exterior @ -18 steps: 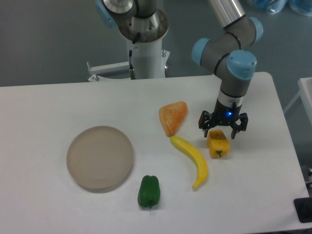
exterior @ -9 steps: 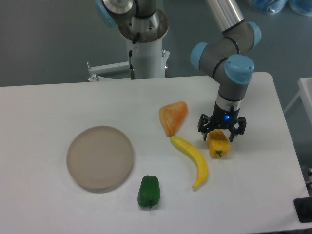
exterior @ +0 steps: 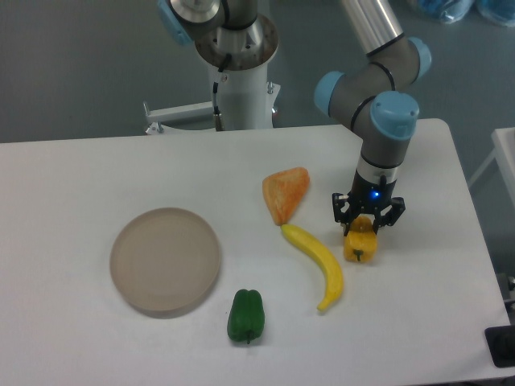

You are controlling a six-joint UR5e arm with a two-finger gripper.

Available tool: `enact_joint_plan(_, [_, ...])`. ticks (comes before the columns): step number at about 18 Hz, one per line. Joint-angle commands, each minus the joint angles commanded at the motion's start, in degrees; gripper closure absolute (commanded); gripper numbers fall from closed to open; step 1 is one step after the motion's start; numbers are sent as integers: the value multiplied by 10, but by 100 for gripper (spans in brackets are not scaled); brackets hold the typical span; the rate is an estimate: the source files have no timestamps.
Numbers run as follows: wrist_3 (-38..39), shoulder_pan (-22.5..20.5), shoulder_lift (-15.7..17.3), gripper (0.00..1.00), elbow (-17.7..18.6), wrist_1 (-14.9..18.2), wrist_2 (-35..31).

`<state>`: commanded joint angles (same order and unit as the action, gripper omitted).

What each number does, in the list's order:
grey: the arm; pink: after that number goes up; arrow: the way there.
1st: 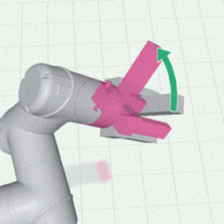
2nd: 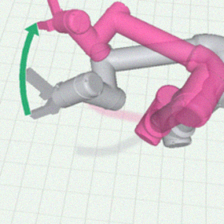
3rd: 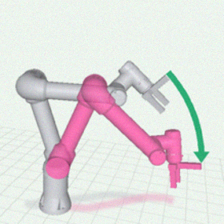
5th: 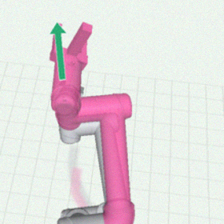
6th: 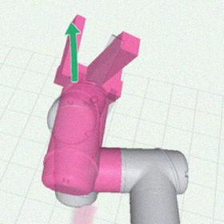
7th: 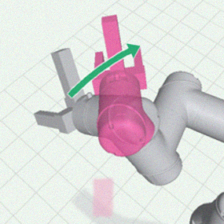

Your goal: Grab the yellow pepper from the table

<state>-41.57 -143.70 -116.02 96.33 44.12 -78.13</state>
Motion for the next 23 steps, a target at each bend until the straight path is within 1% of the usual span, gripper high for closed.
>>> enact_joint_plan(2, [-1, -2, 5, 59, -11, 0, 0])
enact_joint_plan(3, [0, -2, 6, 59, -23, 3, 0])
enact_joint_plan(7, [-1, 3, 9, 59, -88, 12, -1])
enact_joint_plan(11, [-8, 12, 13, 60, -147, 50, -3])
enact_joint_plan(12, [-18, 13, 13, 61, -157, 54, -2])
enact_joint_plan(14, [-53, 21, 16, 61, -167, 56, -4])
enact_joint_plan(16, [-86, 22, 22, 61, -169, 55, -10])
enact_joint_plan(18, [-132, 27, 21, 60, -172, 57, -46])
enact_joint_plan(20, [-163, 48, 23, 60, -176, 60, -82])
enact_joint_plan(23, [-177, 53, 17, 61, -196, 94, -98])
